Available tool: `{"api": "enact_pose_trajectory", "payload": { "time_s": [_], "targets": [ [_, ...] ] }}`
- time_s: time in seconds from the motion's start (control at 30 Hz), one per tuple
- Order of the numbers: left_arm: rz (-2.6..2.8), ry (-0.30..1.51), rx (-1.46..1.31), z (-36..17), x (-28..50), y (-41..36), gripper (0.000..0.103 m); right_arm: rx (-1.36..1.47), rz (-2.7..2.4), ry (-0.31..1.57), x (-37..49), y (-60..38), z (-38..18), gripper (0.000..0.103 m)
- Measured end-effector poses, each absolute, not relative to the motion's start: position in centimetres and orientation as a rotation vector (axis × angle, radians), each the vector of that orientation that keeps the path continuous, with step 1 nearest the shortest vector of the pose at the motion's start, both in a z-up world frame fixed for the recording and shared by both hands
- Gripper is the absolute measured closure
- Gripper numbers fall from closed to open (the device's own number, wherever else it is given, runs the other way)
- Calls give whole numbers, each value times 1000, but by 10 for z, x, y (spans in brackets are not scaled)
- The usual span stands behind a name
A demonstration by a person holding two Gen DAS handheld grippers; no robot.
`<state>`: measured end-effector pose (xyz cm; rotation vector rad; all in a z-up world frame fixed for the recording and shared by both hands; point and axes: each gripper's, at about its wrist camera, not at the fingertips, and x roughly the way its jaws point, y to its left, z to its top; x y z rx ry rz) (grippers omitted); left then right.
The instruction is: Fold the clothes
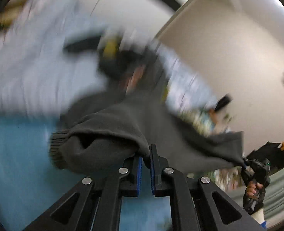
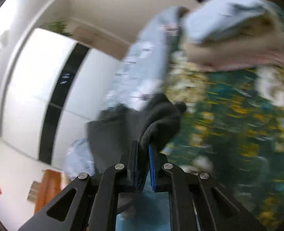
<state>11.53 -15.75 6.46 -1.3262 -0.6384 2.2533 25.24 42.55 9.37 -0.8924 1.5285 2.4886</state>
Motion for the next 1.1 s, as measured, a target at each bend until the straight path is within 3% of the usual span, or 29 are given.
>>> {"api": "enact_pose_trajectory", "payload": {
  "time_s": [0.13,0.2,0.23,0.33,0.47,0.53,0.57,0.63,0.7,0.77,0.83,0.9,1.0,1.1],
  "targets": [
    [2105,-786,-1610,-23,126,-143,93,-1087,2192,1554,290,446,9,93],
    [2042,-849,-1638,-34,134,-144,91,-1146,2059,1610,309,450,-32,94],
    [2046,-821,-1632,-29,135,-145,89,-1128,2059,1624,313,451,-35,94],
    [2038,-764,-1618,-17,137,-151,69,-1084,2072,1652,323,452,-42,94],
    [1978,-940,-1616,-25,142,-174,54,-1102,2119,1589,314,451,-37,94],
    [1961,-983,-1641,-32,149,-176,53,-1120,2124,1580,313,452,-38,94],
    [1989,-929,-1658,-32,153,-173,47,-1127,2128,1575,312,453,-39,94],
    [2059,-795,-1671,-29,162,-168,45,-1145,2156,1577,314,455,-40,91],
    [2047,-850,-1647,-28,159,-165,44,-1204,2172,1537,311,454,-41,90],
    [1973,-1043,-1650,-37,158,-178,37,-1232,2189,1505,309,455,-39,85],
    [1910,-1218,-1640,-44,155,-188,32,-1227,2210,1486,311,455,-36,63],
    [1856,-1327,-1629,-51,152,-193,26,-1193,2220,1504,318,457,-35,51],
    [1747,-1576,-1629,-74,148,-192,22,-1159,2207,1553,325,459,-41,44],
    [1705,-1715,-1658,-91,140,-183,22,-1135,2179,1613,330,463,-52,40]
  ]
}}
